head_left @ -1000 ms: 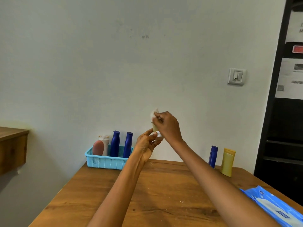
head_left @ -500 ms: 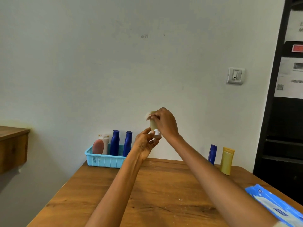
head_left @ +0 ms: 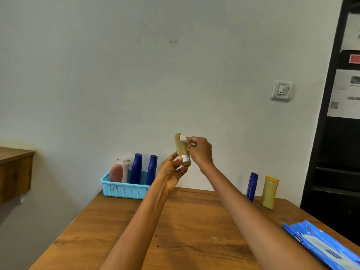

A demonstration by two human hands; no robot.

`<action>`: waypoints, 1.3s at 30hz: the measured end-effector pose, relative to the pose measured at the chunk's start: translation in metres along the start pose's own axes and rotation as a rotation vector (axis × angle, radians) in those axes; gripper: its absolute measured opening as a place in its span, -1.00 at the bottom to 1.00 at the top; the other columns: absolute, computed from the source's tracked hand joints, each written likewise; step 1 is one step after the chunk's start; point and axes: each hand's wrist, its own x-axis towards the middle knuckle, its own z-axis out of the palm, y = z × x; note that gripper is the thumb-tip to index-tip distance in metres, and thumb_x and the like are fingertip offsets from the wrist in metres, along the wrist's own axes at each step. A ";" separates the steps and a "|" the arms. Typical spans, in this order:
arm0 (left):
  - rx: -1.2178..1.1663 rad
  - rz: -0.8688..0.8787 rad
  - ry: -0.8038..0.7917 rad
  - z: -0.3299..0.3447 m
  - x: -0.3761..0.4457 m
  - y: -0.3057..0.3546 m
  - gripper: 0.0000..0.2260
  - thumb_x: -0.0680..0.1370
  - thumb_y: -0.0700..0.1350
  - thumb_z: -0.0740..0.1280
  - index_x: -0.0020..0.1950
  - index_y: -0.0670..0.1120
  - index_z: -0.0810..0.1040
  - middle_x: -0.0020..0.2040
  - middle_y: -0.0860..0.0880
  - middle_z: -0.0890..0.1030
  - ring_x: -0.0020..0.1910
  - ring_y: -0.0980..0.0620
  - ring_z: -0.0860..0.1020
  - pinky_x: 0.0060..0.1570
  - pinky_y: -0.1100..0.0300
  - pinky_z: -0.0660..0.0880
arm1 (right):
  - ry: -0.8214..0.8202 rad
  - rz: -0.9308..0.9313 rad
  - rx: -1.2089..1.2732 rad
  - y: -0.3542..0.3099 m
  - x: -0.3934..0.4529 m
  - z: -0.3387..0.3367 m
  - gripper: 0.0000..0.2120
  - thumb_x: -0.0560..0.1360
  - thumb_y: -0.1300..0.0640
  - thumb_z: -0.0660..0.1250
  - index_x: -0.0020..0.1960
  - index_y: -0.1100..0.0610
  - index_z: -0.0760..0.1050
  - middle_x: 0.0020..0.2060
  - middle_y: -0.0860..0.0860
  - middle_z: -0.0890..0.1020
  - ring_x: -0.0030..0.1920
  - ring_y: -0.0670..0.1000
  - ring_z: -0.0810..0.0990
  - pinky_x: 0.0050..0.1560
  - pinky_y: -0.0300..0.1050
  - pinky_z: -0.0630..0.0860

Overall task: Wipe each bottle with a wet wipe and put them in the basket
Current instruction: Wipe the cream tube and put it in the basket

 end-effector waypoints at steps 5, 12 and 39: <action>-0.055 -0.018 0.014 -0.006 -0.002 0.002 -0.67 0.57 -0.35 0.16 0.33 -0.20 0.40 -0.03 -0.20 0.56 -0.13 -0.09 0.55 -0.31 0.20 0.59 | 0.027 0.035 0.087 0.013 -0.027 0.001 -0.81 0.51 0.18 0.30 0.04 0.19 0.65 -0.02 0.05 0.69 -0.13 -0.02 0.61 -0.32 -0.33 0.43; -0.049 -0.037 0.031 -0.006 -0.003 0.001 -0.80 0.58 -0.30 0.19 0.19 -0.16 0.43 -0.05 -0.19 0.56 -0.16 -0.07 0.55 -0.23 0.18 0.55 | 0.187 -0.297 -0.052 0.005 -0.017 -0.008 -0.77 0.54 0.27 0.24 0.09 0.11 0.62 0.08 0.06 0.61 0.04 0.02 0.59 -0.09 -0.31 0.47; -0.029 0.099 0.077 0.004 0.001 0.004 -0.73 0.56 -0.33 0.23 0.24 -0.15 0.46 -0.09 -0.14 0.58 -0.16 -0.03 0.57 -0.17 0.19 0.55 | -0.089 0.139 0.230 0.011 -0.010 0.006 -0.75 0.52 0.26 0.22 0.12 0.18 0.60 -0.02 0.08 0.66 -0.03 0.06 0.62 -0.01 -0.10 0.57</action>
